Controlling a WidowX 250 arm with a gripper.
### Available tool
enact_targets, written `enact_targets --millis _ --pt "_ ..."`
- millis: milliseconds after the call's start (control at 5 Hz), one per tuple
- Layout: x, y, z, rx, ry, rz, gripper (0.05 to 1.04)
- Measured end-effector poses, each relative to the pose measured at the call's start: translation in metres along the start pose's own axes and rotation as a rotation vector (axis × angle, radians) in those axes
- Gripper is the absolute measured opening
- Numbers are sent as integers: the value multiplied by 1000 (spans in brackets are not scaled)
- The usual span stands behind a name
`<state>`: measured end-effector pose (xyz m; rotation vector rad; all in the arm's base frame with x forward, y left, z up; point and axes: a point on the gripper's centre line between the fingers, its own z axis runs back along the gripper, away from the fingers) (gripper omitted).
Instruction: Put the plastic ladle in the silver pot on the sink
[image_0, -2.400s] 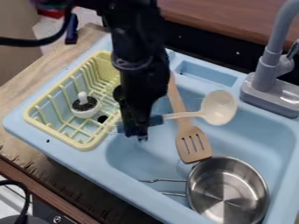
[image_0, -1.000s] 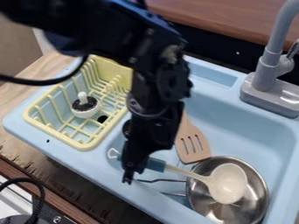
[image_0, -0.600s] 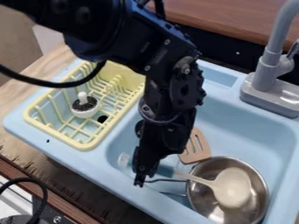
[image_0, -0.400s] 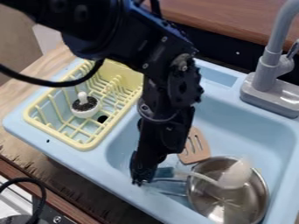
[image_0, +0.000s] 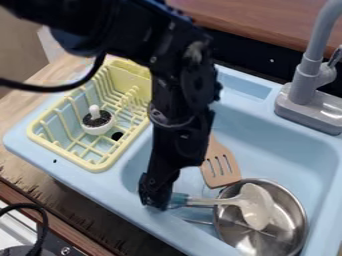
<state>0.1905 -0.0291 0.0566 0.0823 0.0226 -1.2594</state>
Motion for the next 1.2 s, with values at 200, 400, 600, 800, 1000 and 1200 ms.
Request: enact_targets --millis 200,400,600,800,1000,1200 --pt "0 10 10 -6 -15 48 999" --pt "1 21 17 33 -27 125 999" --pt "3 33 13 61 -24 192 999" --pt "7 52 2 72 -30 303 999" --pt "14 68 7 41 -93 436 999" --pt "20 80 17 28 -175 568 999"
